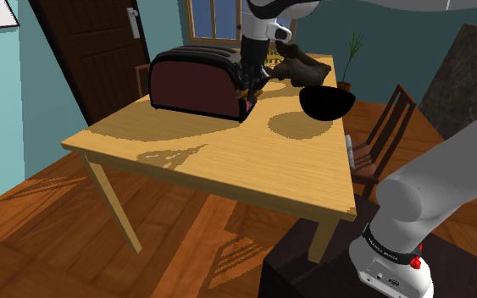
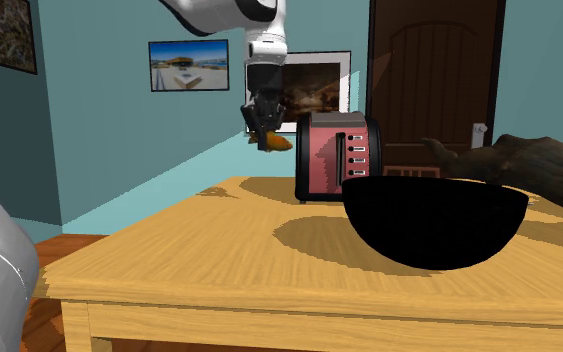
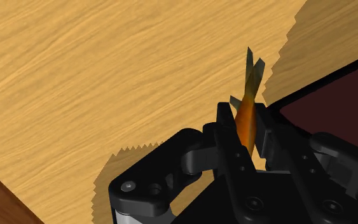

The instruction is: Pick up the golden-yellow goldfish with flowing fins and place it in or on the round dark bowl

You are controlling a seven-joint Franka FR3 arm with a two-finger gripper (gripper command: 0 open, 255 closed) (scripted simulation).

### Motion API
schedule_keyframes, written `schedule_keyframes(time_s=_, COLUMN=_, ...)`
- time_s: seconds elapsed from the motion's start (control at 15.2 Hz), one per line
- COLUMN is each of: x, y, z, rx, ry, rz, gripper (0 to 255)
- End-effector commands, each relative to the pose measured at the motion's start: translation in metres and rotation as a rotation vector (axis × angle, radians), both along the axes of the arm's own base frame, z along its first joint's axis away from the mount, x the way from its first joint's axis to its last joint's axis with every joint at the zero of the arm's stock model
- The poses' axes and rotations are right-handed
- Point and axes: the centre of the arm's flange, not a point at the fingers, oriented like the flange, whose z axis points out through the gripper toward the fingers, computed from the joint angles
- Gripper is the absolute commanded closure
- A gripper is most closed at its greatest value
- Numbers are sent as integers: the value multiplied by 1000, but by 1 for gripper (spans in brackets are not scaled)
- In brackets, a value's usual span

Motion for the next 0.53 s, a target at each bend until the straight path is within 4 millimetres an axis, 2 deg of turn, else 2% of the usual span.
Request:
schedule_keyframes(time_s=0.0, x=0, y=-1, z=11, rx=0, ry=0, rz=0, gripper=255)
schedule_keyframes(time_s=0.4, x=0, y=-1, z=39, rx=0, ry=0, rz=0, gripper=255)
schedule_keyframes(time_s=0.46, x=-4, y=-13, z=39, rx=0, ry=0, rz=0, gripper=255)
